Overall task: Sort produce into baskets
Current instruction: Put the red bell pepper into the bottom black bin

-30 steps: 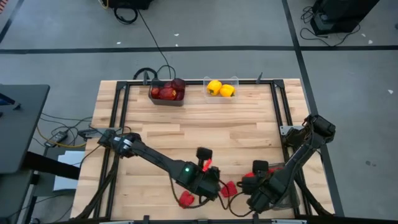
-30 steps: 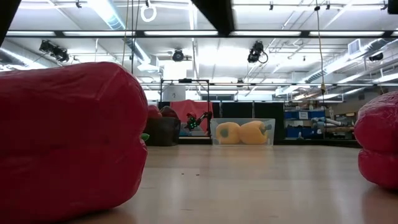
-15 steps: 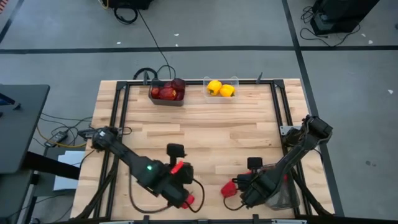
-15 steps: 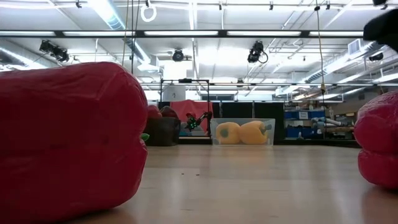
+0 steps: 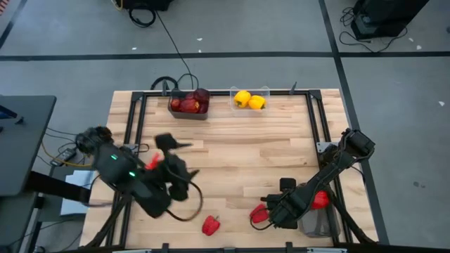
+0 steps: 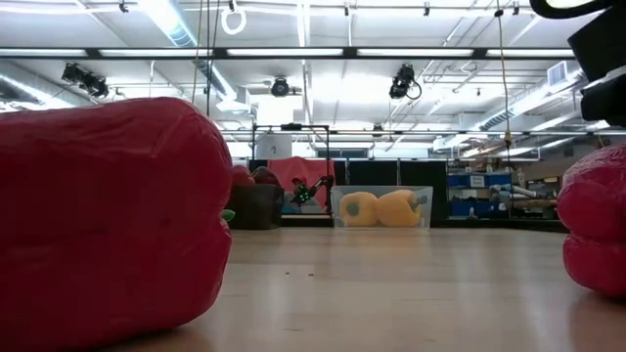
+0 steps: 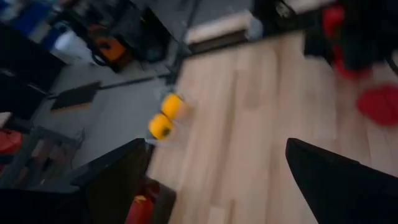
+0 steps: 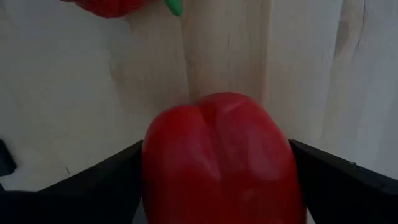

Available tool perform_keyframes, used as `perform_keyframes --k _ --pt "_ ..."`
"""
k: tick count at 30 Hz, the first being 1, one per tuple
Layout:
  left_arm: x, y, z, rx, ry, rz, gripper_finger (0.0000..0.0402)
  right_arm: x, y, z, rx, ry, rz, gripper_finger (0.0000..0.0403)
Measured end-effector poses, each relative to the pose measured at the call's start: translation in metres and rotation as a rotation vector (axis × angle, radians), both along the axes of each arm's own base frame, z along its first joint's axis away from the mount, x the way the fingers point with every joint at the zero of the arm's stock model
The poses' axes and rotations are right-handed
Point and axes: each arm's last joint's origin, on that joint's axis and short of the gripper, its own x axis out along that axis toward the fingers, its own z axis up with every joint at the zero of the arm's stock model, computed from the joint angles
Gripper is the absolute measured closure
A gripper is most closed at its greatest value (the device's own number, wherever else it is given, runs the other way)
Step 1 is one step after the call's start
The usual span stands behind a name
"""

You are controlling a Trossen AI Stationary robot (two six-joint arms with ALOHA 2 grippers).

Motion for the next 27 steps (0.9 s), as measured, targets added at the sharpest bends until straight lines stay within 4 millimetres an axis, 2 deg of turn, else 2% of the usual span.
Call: perform_keyframes --k 6,10,16,21,27 --pt "-0.031 0.011 0.031 -0.003 -0.250 0.068 0.0009 0.000 0.000 0.000 -0.003 -0.005 -0.010 0.0060" --pt "-0.038 0.007 0.034 -0.017 -0.341 0.077 0.0009 0.000 0.000 0.000 -0.003 -0.009 -0.013 0.0065" --pt "-0.023 -0.011 0.015 -0.102 -0.369 -0.025 0.0009 0.006 0.003 0.007 0.001 -0.062 -0.014 0.0065" --pt "-0.028 -0.011 0.002 -0.104 -0.380 -0.085 0.0009 0.009 0.004 0.012 -0.004 -0.104 -0.009 0.0065" --pt "-0.036 0.004 -0.046 -0.105 -0.351 -0.060 0.0009 0.013 0.007 0.021 0.009 -0.121 0.007 0.0065"
